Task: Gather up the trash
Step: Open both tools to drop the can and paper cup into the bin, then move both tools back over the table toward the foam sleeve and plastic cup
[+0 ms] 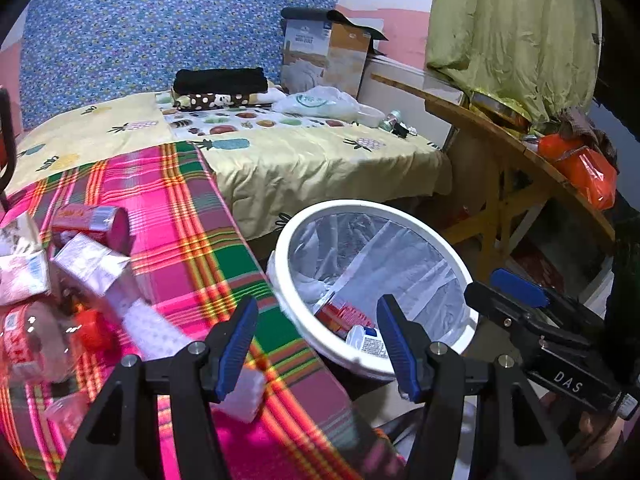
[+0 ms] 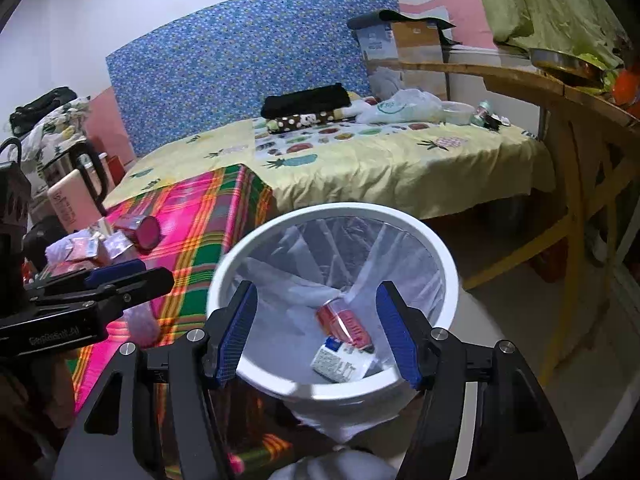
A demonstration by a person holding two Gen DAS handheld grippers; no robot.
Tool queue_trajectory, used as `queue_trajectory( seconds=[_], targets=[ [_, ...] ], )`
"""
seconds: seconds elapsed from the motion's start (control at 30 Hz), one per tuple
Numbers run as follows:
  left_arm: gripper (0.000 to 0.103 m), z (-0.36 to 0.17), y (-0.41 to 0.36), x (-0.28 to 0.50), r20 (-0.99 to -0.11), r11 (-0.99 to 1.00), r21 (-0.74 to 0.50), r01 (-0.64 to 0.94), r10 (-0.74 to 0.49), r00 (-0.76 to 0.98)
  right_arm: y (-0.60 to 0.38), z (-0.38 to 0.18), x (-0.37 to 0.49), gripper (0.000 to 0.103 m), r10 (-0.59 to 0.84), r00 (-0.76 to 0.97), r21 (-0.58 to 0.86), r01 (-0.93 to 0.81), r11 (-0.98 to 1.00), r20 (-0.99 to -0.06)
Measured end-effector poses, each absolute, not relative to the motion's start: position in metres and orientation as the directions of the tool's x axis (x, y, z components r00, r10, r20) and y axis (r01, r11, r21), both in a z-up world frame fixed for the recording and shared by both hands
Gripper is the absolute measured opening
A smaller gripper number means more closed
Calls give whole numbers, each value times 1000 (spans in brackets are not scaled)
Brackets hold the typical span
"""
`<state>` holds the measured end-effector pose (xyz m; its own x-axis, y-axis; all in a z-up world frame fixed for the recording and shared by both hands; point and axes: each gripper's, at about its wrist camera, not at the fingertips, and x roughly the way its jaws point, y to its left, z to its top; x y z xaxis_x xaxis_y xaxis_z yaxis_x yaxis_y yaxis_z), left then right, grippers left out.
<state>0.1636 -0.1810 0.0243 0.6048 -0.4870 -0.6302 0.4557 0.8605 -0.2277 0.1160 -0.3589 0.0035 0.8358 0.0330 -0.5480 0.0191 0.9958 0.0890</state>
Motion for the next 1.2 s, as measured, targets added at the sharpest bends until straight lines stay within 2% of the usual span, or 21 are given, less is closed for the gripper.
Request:
queue_trajectory(
  seconds=[0.47,1.2],
  targets=[
    [64,25,-118,124,-614,928,-184,325,-367,699,-310,5,100,63,148,815,91,-117,989,-560],
    [64,0,-34,94,-644,974,-193,118,-217,734,-257,-4,99,63,249,765,60,-266,962,-594]
  ],
)
